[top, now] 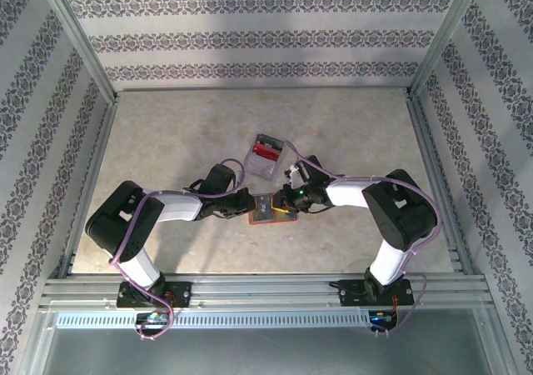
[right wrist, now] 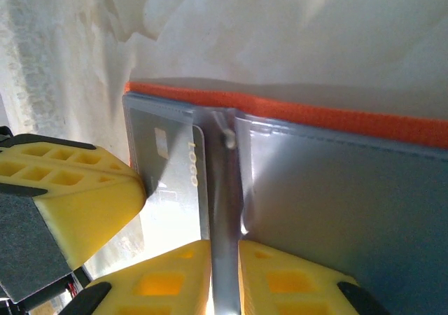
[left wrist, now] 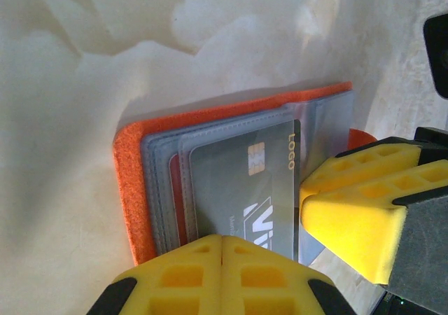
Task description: Take the credit cards out of the card holder
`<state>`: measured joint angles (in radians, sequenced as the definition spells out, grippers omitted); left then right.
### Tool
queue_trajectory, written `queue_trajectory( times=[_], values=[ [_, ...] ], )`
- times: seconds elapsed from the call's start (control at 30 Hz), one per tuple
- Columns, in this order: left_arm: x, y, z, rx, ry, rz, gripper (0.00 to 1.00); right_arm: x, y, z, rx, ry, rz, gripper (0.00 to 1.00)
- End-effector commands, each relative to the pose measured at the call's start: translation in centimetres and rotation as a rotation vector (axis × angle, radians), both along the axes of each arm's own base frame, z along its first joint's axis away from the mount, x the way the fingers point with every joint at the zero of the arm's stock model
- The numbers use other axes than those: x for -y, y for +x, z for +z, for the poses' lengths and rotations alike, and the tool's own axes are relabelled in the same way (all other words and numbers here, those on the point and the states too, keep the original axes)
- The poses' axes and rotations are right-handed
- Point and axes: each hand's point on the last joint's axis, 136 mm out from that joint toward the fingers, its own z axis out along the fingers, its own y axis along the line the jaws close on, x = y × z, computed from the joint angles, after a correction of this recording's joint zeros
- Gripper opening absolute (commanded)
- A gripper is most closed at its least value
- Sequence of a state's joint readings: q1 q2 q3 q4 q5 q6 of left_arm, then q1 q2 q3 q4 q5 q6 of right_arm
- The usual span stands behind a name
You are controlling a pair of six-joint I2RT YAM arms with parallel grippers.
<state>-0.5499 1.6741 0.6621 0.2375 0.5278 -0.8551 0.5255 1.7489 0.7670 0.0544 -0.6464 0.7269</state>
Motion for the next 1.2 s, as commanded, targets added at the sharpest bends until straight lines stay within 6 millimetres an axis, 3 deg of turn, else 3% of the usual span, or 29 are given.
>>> queue_trajectory(
  times=[0.0, 0.87, 1.17],
  values=[
    [-1.28, -1.76, -2.82, -0.071, 0.083, -0.008, 0.06, 0.02, -0.83, -1.22, -0.022, 0.011, 0.027, 0.19],
    [-1.31, -1.76, -2.98, -0.078, 0.089, -0.01, 0.06, -0.44, -0.63, -0.97, -0.005, 0.106, 0.032, 0.16],
    [-1.36, -1.69, -2.8, -0.074, 0.093, -0.009, 0.07, -0.17, -0.69, -1.25, -0.008, 0.098, 0.027, 0.08]
  ],
)
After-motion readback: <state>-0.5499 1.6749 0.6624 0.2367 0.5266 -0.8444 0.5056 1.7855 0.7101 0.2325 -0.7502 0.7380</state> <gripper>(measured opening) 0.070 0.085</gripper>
